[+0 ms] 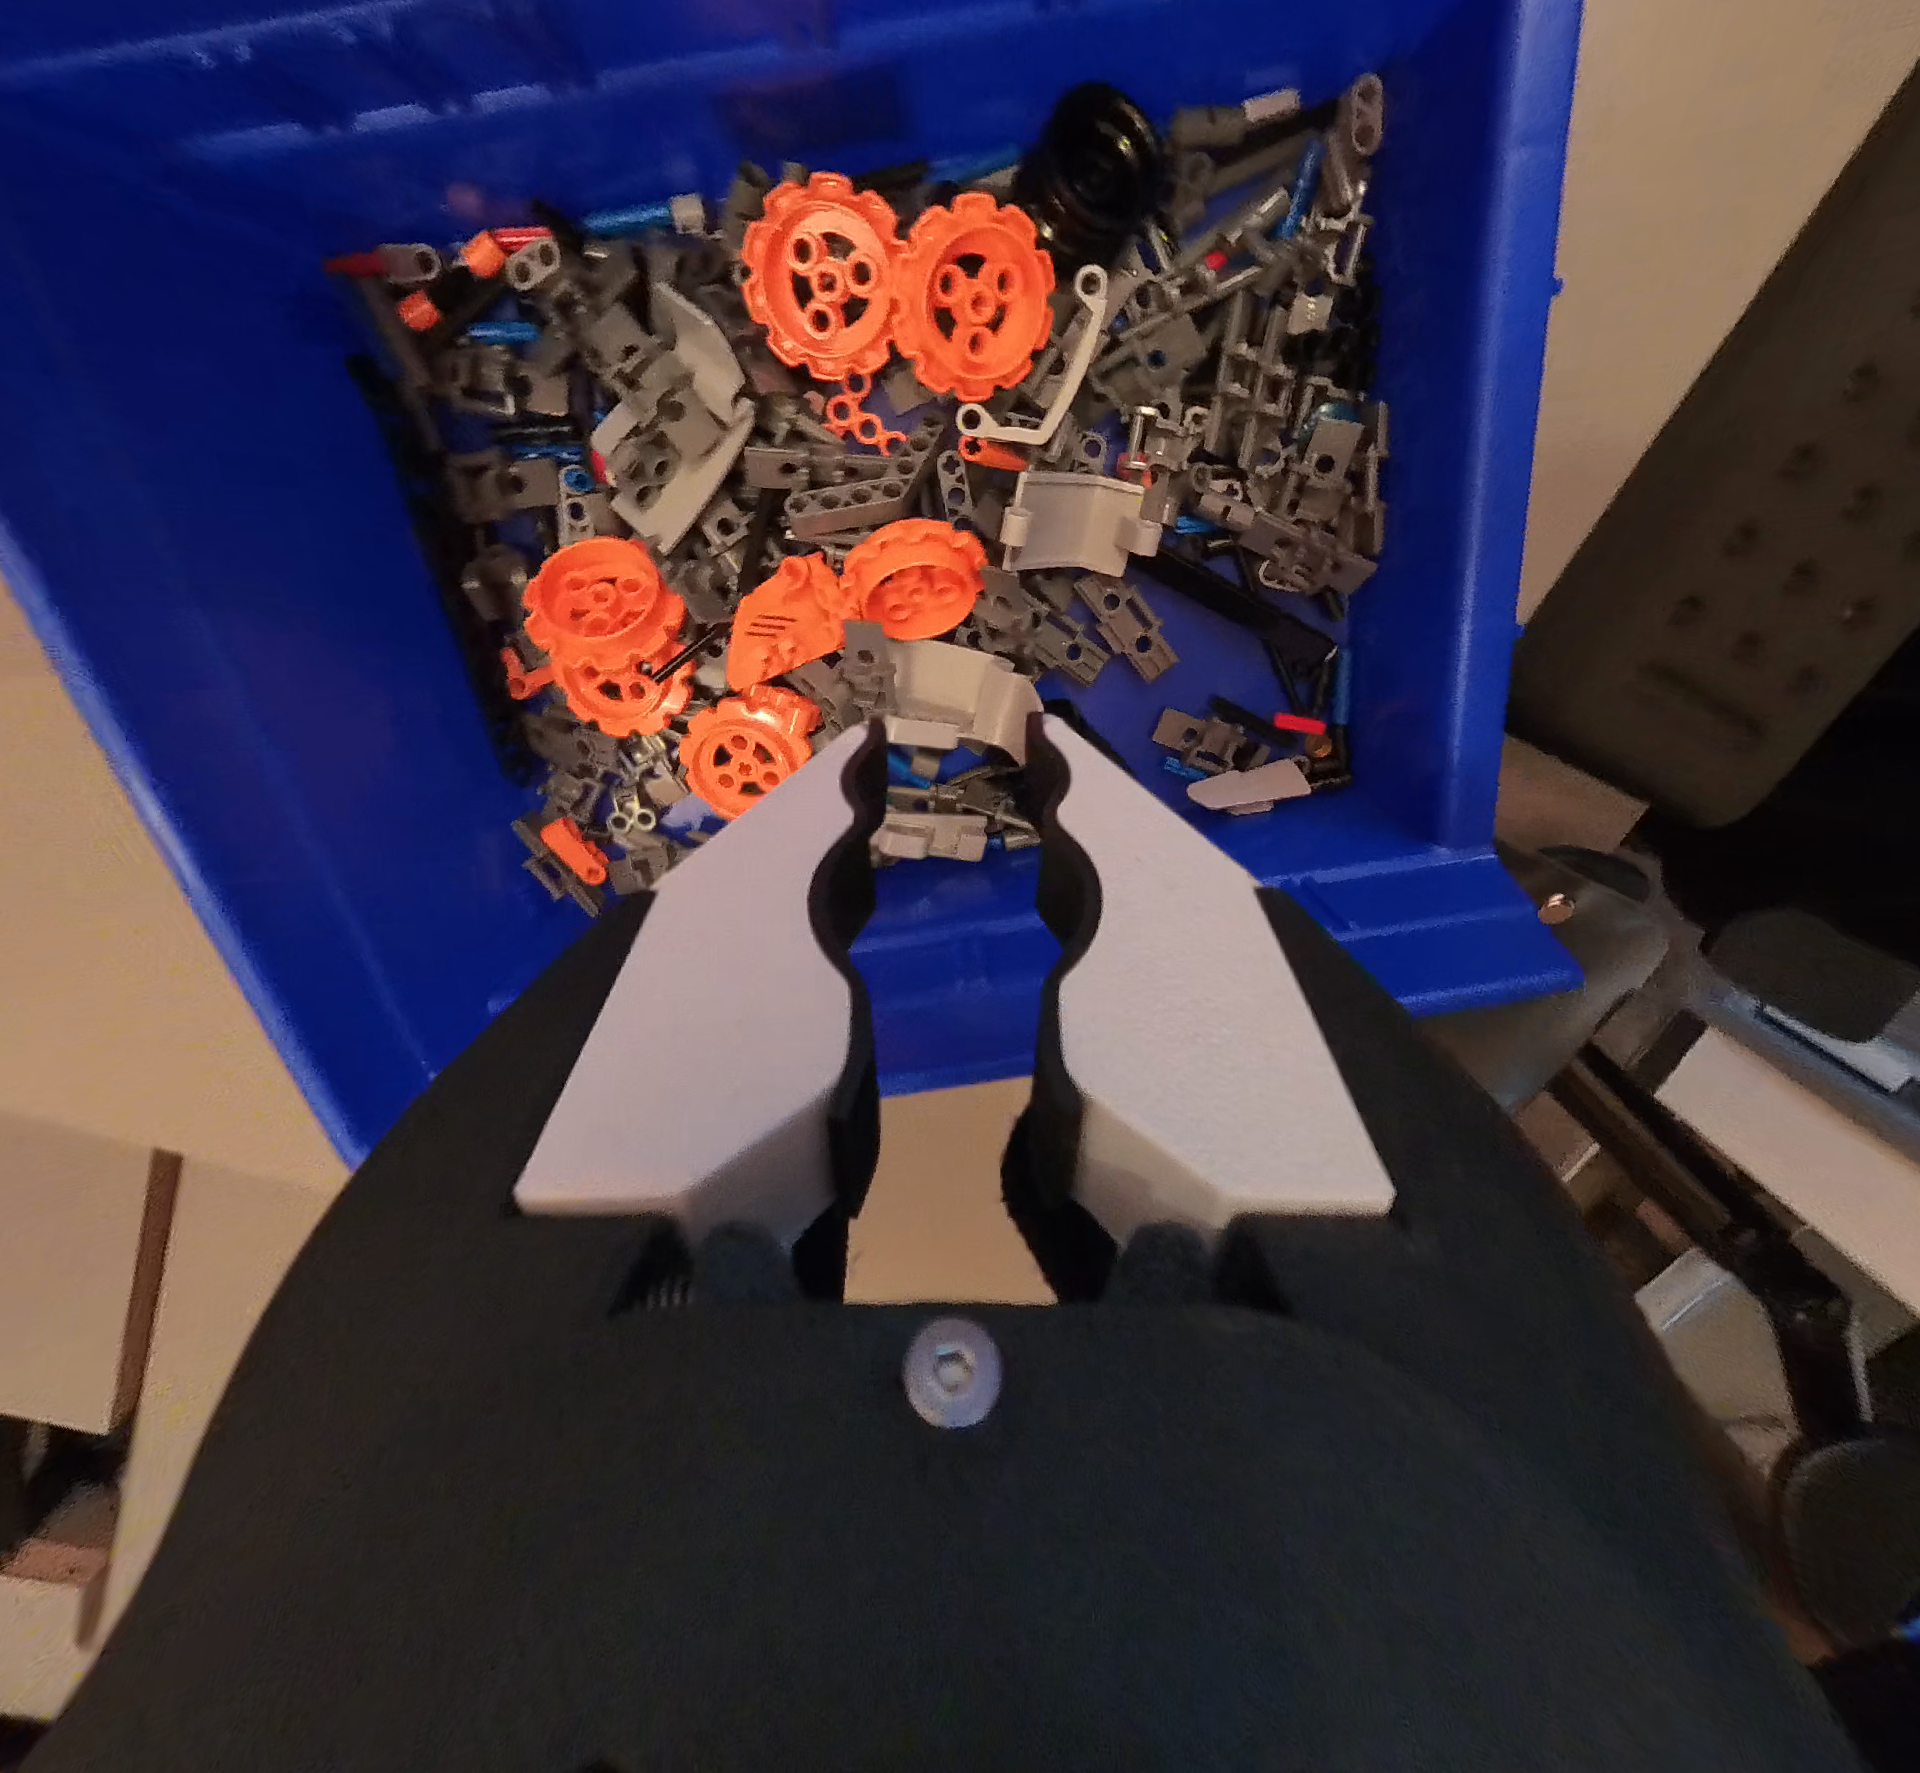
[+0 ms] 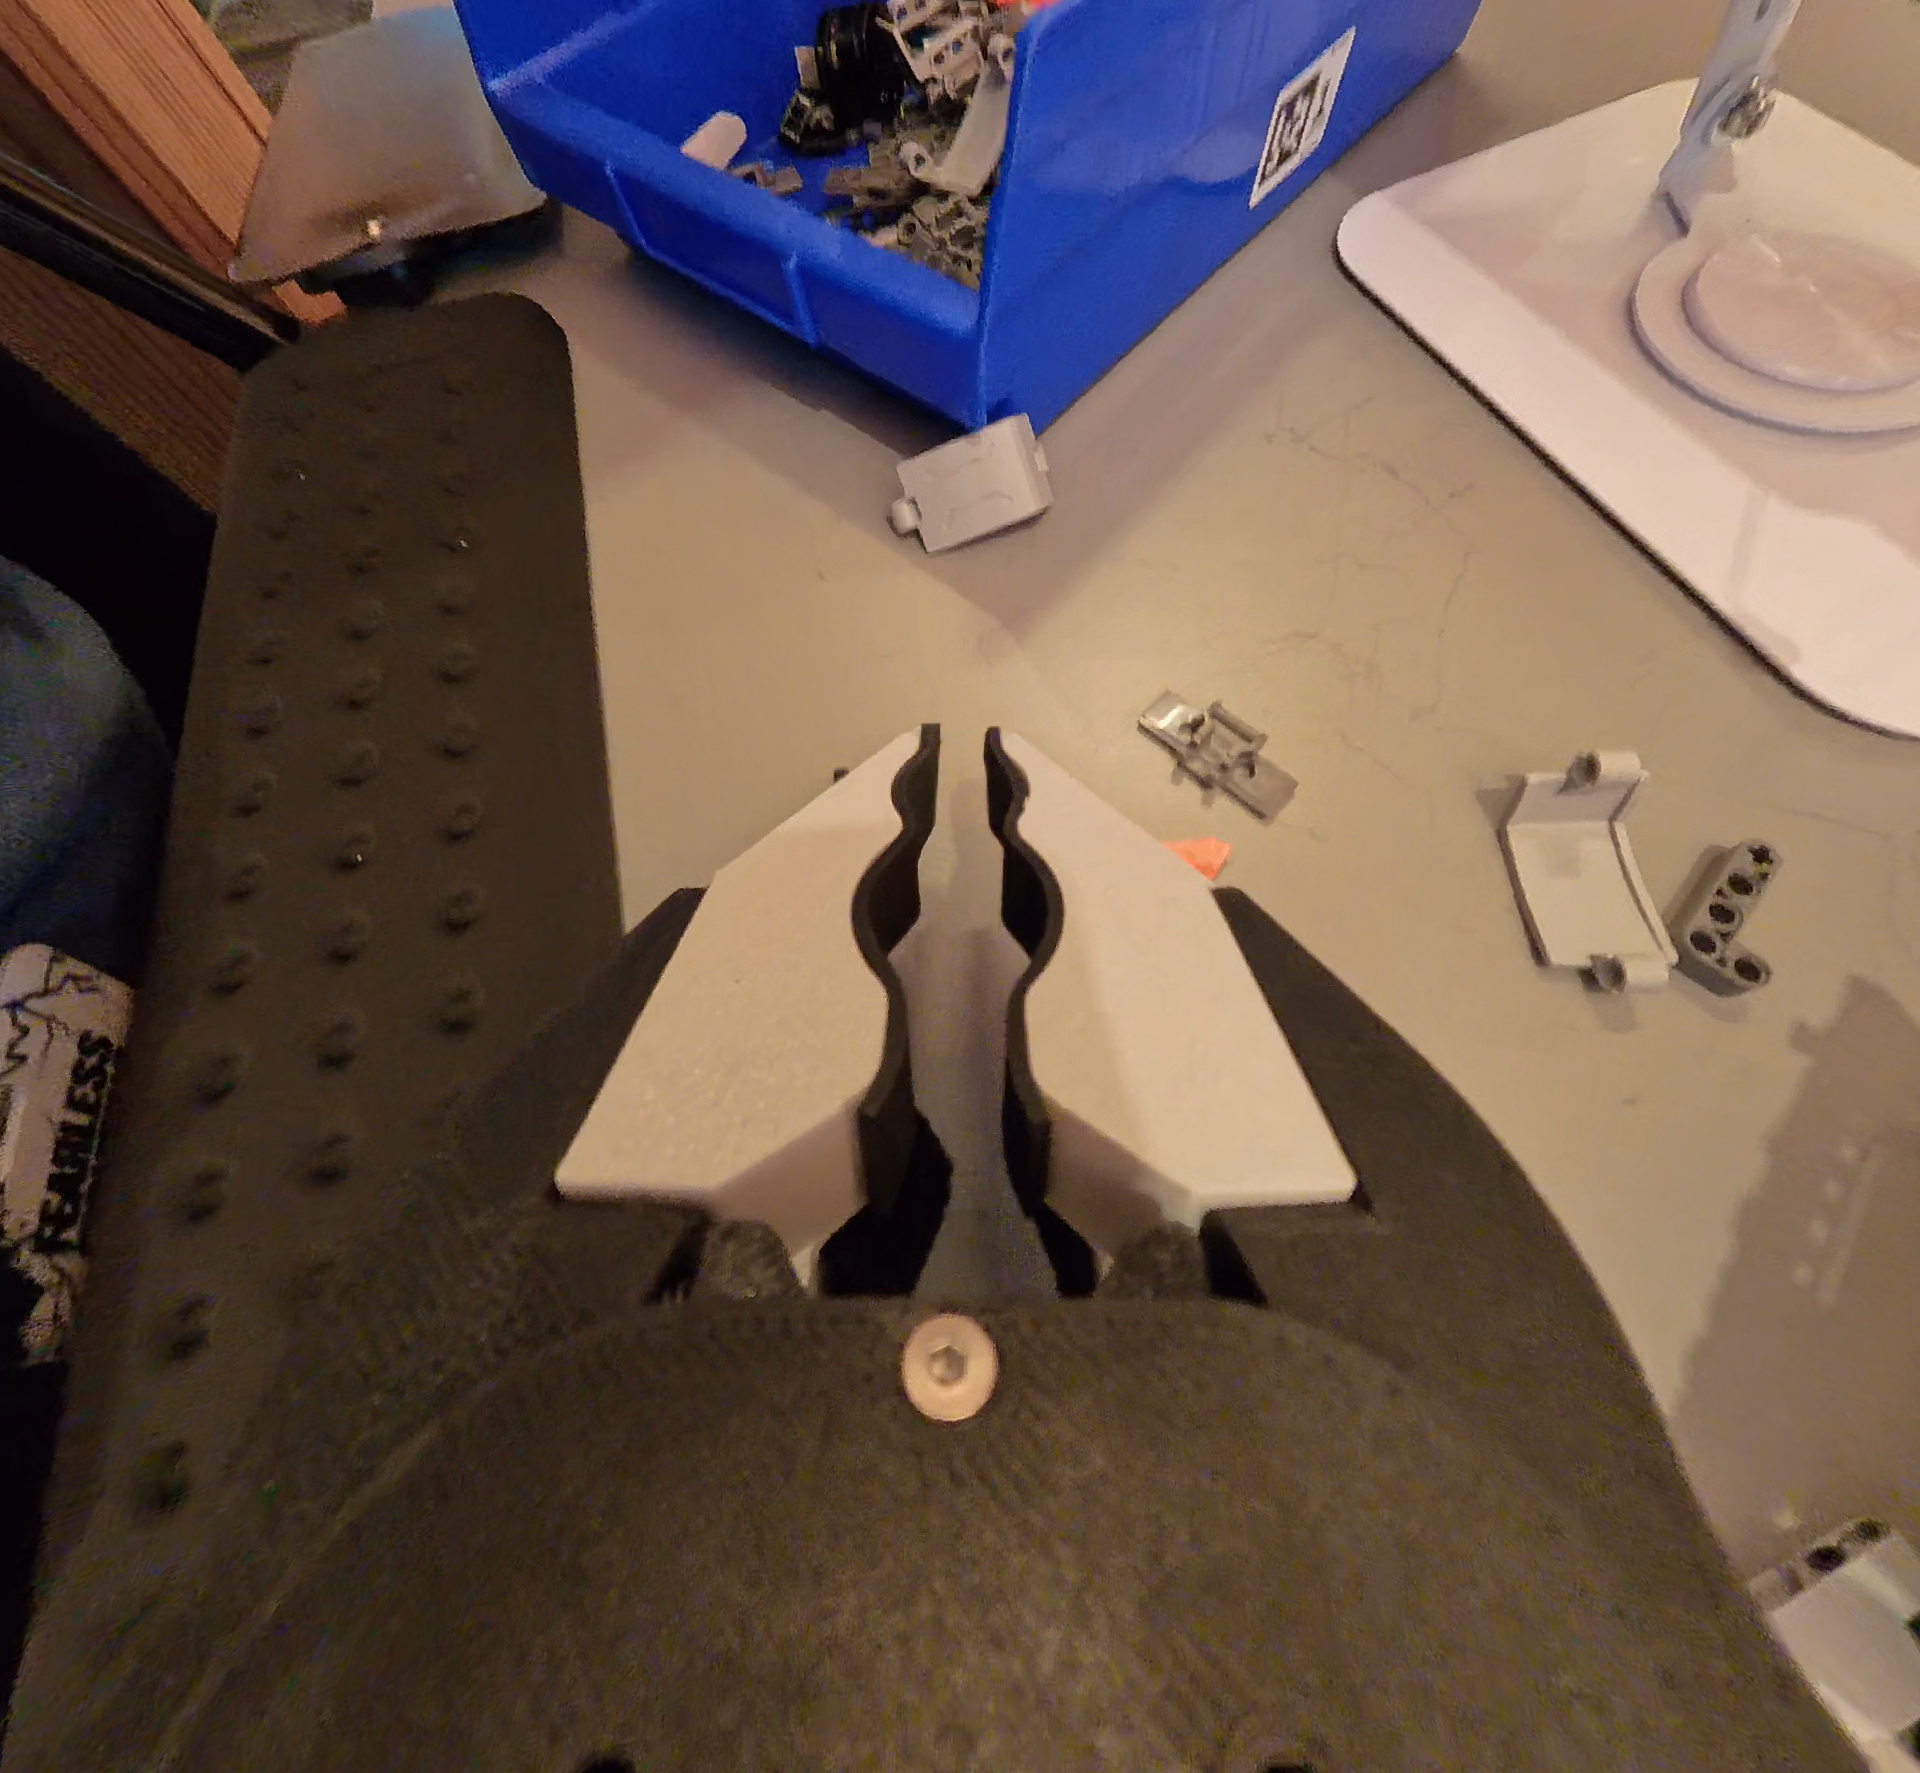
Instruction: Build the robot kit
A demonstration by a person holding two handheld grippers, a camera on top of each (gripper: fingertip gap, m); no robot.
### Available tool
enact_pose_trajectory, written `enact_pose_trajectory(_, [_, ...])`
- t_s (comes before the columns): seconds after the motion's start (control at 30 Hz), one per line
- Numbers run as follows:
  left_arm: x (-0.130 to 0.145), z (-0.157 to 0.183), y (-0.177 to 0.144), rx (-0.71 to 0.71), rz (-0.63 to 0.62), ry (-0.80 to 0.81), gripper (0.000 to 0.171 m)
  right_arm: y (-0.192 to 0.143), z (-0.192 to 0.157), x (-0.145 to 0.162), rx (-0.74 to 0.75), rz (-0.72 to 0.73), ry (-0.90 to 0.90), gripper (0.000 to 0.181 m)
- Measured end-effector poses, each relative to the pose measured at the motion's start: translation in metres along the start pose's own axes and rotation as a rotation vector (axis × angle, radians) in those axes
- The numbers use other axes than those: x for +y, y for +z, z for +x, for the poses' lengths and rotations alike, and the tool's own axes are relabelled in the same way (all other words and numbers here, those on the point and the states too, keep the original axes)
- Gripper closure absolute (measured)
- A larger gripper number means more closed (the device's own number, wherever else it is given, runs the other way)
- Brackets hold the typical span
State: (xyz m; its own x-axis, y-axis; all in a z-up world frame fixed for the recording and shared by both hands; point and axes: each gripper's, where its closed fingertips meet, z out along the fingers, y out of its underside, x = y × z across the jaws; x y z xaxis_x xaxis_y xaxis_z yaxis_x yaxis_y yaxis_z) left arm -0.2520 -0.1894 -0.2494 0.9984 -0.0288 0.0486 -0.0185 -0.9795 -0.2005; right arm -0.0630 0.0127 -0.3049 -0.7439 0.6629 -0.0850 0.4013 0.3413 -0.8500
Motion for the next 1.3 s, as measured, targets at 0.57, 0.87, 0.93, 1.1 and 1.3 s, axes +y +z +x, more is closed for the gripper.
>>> enact_pose_trajectory(0.57, [-0.012, 0.009, 0.014, -0.180, 0.101, -0.490, 0.125, 0.012, 0.007, -0.019, -0.029, 0.054, -0.028, 0.169])
enact_pose_trajectory(0.87, [0.013, -0.004, 0.066, -0.276, -0.065, -0.661, 0.124, 0.011, 0.005, -0.019, -0.044, 0.076, -0.021, 0.169])
enact_pose_trajectory(0.93, [0.019, -0.001, 0.076, -0.253, -0.093, -0.668, 0.132, 0.011, 0.005, -0.018, -0.046, 0.081, -0.016, 0.169])
enact_pose_trajectory(1.1, [0.015, 0.005, 0.081, -0.236, -0.103, -0.605, 0.166, 0.011, 0.005, -0.018, -0.057, 0.086, -0.008, 0.169])
enact_pose_trajectory(1.3, [-0.033, 0.029, 0.068, -0.055, 0.105, -0.498, 0.169, 0.011, 0.006, -0.018, -0.061, 0.092, 0.004, 0.170])
